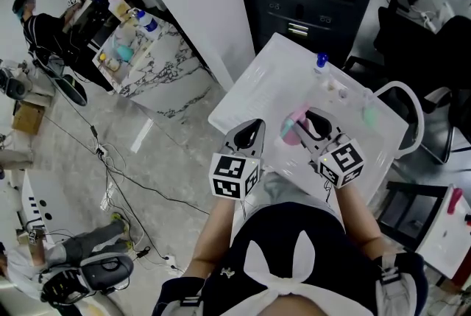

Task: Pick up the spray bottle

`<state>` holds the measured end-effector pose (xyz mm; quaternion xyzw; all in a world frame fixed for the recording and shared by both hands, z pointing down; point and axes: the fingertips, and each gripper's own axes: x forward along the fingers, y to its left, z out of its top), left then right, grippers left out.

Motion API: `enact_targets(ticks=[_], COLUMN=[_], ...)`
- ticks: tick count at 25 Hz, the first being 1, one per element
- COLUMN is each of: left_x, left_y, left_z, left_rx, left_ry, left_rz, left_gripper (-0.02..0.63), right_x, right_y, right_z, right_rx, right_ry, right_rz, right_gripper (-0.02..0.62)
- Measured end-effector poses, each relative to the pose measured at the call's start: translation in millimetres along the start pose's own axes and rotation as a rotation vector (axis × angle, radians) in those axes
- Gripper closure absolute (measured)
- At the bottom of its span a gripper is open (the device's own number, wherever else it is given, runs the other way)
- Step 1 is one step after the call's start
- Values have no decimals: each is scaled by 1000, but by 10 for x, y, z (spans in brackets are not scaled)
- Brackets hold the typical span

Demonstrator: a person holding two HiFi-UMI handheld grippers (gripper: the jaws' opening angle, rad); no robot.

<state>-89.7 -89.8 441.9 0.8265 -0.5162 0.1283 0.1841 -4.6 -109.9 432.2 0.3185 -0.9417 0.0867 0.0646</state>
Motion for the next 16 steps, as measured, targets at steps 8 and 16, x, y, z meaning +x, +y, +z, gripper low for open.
enact_targets(ticks=[8, 16], left_x=[2, 13], left_y=[-14, -11], left_z=[25, 26], left_rx=[-1, -4], left_ry=[2, 5], left_rz=[1, 1], left_gripper=[574, 574], right_x=[-2, 11], right_y=[-10, -17], right_z=[35, 31], right_rx=[5, 6], right_ry=[0, 4], right_rz=[2, 4], right_gripper=[454, 454])
